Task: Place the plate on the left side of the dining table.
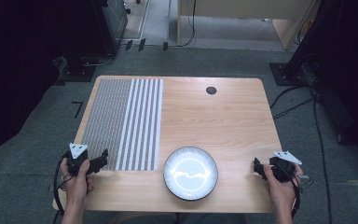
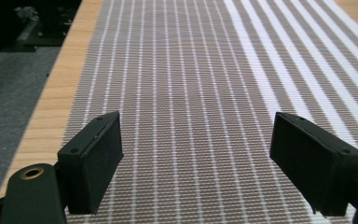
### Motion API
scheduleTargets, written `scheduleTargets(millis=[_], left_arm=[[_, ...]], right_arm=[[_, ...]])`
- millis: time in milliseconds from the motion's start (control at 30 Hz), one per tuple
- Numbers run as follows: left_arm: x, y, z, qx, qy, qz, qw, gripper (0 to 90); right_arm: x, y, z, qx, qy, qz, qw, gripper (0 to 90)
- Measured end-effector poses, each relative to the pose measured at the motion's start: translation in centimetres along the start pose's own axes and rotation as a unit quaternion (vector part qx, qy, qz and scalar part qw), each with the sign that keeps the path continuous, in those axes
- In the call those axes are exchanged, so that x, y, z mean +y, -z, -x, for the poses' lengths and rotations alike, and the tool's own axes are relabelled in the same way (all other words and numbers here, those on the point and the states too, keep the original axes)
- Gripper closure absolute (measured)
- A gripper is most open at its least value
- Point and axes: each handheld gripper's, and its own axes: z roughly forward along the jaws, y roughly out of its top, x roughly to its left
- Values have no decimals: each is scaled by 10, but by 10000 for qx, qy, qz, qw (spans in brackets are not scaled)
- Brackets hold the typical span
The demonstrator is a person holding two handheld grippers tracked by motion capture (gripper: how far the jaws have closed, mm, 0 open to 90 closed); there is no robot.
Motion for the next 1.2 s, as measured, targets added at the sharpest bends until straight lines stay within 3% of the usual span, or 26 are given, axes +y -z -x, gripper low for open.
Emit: scheduleTargets(millis=[100,500,833,1200], left_arm=[[2,0,4,-92,26,21,10000,168],[4,2,26,-355,-28,45,9994,169],[5,2,47,-606,-8,77,9981,168],[4,3,64,-718,-98,58,9974,168]], right_arm=[[1,1,-1,-87,10,-9,10000,138],[4,9,-6,-46,-83,68,9999,141],[8,18,-16,92,-253,219,9994,143],[10,23,-30,245,-248,266,9990,142]])
